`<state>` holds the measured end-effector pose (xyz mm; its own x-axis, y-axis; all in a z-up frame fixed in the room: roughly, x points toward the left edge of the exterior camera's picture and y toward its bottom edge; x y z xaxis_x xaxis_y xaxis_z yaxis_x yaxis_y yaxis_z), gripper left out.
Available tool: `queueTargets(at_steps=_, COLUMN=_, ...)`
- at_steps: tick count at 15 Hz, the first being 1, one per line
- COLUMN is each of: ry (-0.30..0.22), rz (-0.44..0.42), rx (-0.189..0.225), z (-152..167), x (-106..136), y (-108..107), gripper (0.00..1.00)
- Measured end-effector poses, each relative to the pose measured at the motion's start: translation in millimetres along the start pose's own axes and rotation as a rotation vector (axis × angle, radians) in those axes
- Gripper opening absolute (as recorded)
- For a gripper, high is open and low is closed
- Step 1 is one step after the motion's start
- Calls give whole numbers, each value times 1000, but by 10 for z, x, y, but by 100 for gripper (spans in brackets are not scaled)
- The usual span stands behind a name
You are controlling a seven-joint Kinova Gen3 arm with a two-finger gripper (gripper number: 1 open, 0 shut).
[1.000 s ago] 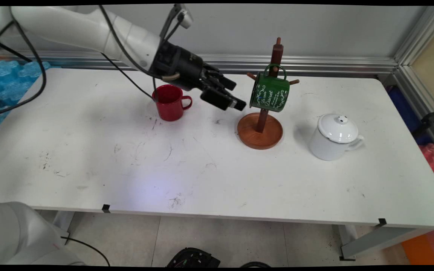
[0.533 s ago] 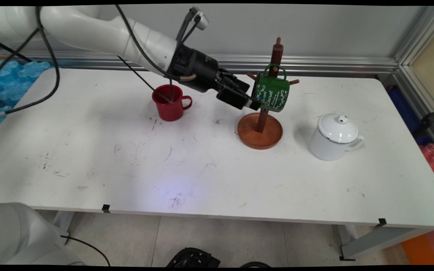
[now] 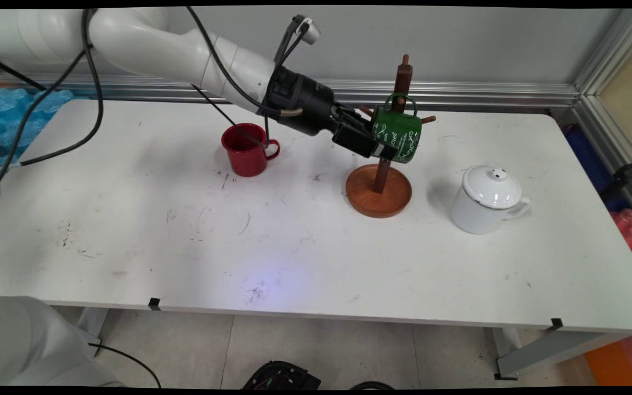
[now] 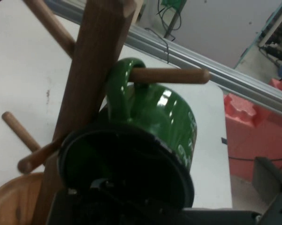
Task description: Pick up the green mug from the rack, then place the picked object on the table
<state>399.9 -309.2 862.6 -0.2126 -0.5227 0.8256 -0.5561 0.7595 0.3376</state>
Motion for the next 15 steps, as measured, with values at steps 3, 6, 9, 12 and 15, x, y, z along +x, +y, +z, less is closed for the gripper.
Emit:
queueTargets(at_steps=3, ry=11, rz=-4, rx=-19, z=26, x=29, y=-14, gripper=0)
queueTargets(at_steps=6, ry=15, rz=-6, rx=-37, z=40, x=48, y=-26, gripper=0)
queueTargets(at_steps=9, ry=14, rz=-8, rx=-51, z=38, x=55, y=-31, gripper=0)
queueTargets(at_steps=12, ry=12, rz=-8, rx=-61, z=31, x=65, y=-27, gripper=0)
queueTargets(at_steps=15, ry=11, rz=-3, rx=-76, z=17, x=90, y=-3, gripper=0)
